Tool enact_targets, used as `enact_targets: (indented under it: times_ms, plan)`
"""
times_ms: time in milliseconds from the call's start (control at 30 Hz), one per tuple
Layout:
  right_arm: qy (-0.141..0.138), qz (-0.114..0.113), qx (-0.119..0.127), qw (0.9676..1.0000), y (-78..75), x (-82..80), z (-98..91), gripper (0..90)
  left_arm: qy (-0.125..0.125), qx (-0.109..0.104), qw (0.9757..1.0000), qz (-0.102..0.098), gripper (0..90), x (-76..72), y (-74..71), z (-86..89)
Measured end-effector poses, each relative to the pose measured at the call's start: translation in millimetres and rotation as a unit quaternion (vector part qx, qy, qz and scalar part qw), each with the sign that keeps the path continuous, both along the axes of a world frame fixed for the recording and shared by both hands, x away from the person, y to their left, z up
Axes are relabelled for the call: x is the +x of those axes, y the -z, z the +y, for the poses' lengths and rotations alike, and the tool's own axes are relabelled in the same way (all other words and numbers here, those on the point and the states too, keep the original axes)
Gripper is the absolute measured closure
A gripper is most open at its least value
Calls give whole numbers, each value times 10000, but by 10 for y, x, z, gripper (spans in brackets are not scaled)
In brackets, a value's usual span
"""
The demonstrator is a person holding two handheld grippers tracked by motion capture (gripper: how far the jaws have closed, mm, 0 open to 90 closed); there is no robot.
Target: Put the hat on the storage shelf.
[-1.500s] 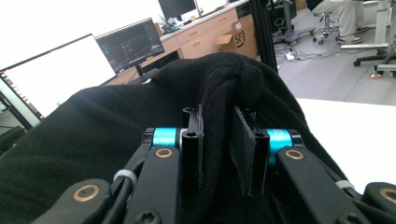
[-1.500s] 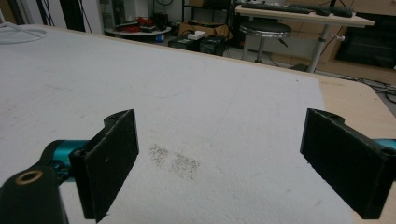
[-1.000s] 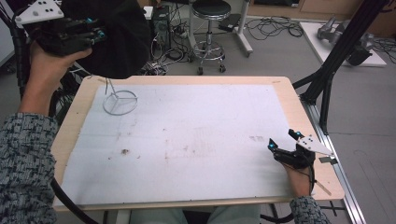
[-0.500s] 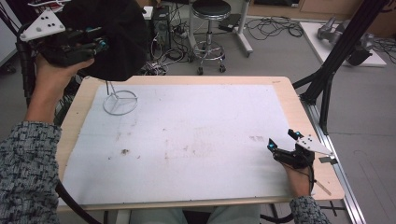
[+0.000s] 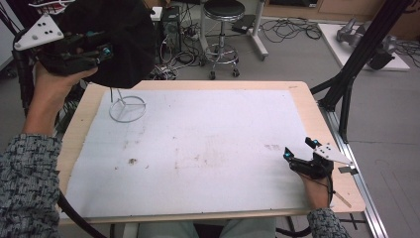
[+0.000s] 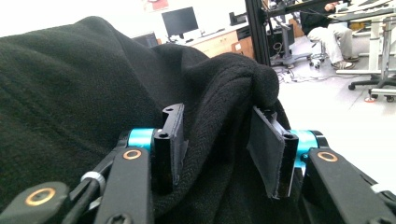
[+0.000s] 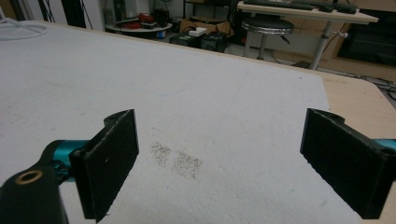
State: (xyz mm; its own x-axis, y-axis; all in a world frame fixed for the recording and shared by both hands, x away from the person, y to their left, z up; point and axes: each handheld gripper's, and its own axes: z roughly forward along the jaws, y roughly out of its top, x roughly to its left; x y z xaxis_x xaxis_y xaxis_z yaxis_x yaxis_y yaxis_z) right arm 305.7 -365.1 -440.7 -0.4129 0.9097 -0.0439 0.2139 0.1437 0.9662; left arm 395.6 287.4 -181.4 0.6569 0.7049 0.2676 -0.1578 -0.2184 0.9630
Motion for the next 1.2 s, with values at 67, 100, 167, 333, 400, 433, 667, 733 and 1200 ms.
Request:
enact_targets:
  times_ms: [67,100,167,333,400,433,667,733,1200]
  plan:
    - [-1,16,-16,10000,0,0,0,105,-14,27,10000,3,551,-17,10,12]
    - [15,12,-1,10000,2,4,3,105,-19,53,10000,1,549,-24,14,15]
    - [27,44,-26,10000,1,2,0,105,-28,112,9999,-11,545,-41,25,22]
    - [28,38,-8,10000,1,3,2,105,-15,100,9999,-51,530,-87,61,43]
    - [19,65,-18,10000,1,4,2,105,-7,135,9999,-84,528,-99,81,51]
    - [1,60,-16,10000,2,6,5,105,-24,152,9998,-83,525,-108,90,56]
    - [1,38,-22,10000,8,15,11,105,11,155,9998,-154,510,-146,120,78]
    - [-3,77,-43,10000,6,12,12,105,7,201,9996,-183,505,-150,121,83]
    - [-2,101,-33,9999,9,15,15,105,81,432,9986,-292,469,-188,116,109]
